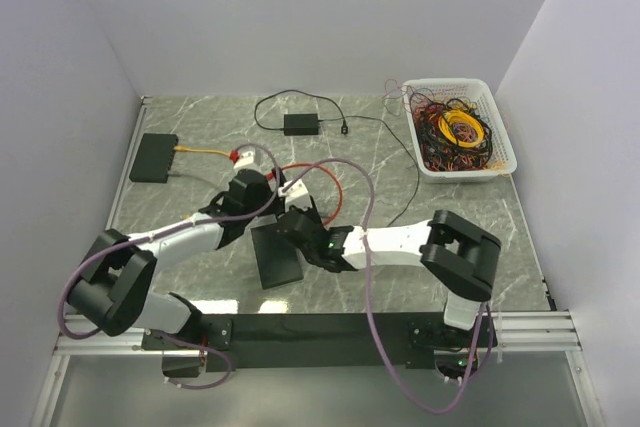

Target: Insert the plug into the switch port

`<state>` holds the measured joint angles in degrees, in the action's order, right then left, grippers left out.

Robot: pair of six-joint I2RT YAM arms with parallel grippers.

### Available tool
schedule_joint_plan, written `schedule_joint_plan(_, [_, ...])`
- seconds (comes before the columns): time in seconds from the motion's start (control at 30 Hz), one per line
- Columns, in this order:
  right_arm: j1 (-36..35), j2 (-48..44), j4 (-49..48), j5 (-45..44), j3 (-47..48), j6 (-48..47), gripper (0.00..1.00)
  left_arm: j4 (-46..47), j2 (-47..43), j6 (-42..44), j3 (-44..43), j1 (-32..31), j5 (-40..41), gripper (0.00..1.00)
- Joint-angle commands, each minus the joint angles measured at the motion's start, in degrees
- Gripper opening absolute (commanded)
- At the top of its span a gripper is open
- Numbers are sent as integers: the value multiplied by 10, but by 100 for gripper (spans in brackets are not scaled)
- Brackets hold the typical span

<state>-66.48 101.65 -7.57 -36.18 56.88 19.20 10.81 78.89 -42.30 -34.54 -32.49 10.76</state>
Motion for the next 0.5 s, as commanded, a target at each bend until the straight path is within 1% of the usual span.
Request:
schedule_joint_plan(0.0, [-16,-58,-38,-34,-30,30,56,-46,-16,35,-63,5,-10,99])
schedule_joint_plan(0.1, [-23,-91,-18,-42,-60,50,56,-85,-45,36,-82,4,3,99])
schedule_joint_plan(0.13, [-25,-108,-13,-43,-69,63,57,-106,-67,32,-83,4,11,99])
schedule_joint_plan(0.17, [-30,-118,-10,-43,-84,70,57,-106,-80,28,-81,3,13,99])
schedule_joint_plan(0.27, [-39,-154,5,-37,-111,100,57,-145,-138,2,-43,2,15,100])
schedule_joint_plan(0.3, [-42,-162,7,-30,-131,108,57,-149,-152,-6,-10,1,13,99])
schedule_joint_plan(0.37, [-42,-191,3,4,-154,134,57,-156,-201,-32,27,-5,6,100])
schedule_joint_plan(0.4, [-42,-210,-2,15,-177,144,57,-156,-217,-40,65,-7,5,99])
schedule_joint_plan(0.47, [-45,-231,-15,52,-212,167,57,-163,-266,-65,97,-10,7,99])
